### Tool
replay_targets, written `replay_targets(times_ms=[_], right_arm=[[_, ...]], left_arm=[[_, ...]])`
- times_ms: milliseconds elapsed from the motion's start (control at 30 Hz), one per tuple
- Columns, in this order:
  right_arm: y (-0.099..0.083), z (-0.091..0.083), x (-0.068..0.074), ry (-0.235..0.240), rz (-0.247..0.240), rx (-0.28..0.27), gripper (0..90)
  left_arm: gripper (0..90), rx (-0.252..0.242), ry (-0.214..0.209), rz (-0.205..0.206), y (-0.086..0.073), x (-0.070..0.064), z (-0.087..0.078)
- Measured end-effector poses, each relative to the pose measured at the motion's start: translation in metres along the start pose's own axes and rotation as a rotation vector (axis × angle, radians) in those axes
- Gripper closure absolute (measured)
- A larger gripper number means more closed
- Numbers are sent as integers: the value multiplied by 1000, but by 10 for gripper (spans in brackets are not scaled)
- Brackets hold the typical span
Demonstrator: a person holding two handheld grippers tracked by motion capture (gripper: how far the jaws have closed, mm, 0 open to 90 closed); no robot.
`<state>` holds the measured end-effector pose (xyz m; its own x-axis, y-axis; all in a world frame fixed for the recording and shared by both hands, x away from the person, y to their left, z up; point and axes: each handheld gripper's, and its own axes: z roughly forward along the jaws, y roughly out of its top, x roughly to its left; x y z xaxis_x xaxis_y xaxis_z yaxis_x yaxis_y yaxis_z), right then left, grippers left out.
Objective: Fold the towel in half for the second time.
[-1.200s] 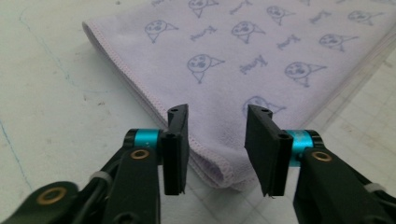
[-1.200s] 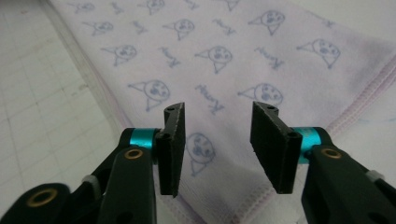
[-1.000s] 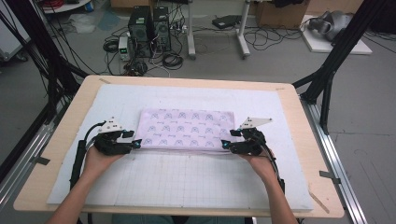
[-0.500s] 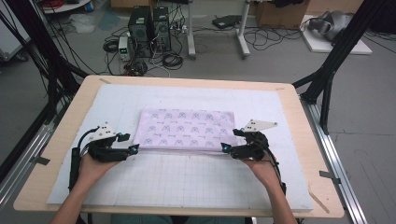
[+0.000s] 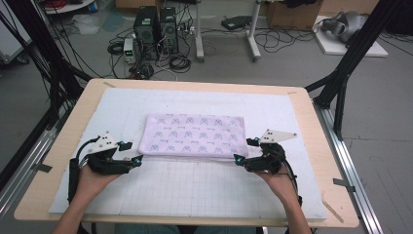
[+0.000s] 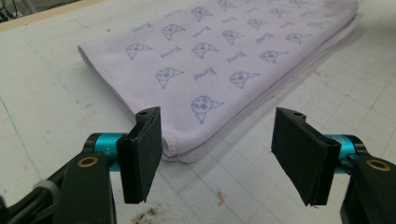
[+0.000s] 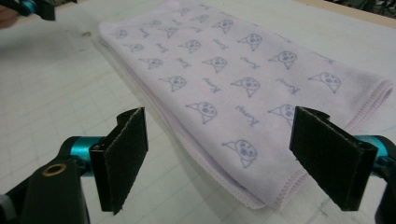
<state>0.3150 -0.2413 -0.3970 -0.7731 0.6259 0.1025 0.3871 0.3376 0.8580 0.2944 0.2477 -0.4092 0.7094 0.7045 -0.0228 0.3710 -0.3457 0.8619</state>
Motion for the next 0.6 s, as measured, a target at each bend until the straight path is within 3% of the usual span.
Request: replay_targets(times_ms=[600], right_arm=[[-16, -34, 6, -47, -16, -14, 173]], left_arm=[[260, -20, 13, -15, -14, -6, -21]])
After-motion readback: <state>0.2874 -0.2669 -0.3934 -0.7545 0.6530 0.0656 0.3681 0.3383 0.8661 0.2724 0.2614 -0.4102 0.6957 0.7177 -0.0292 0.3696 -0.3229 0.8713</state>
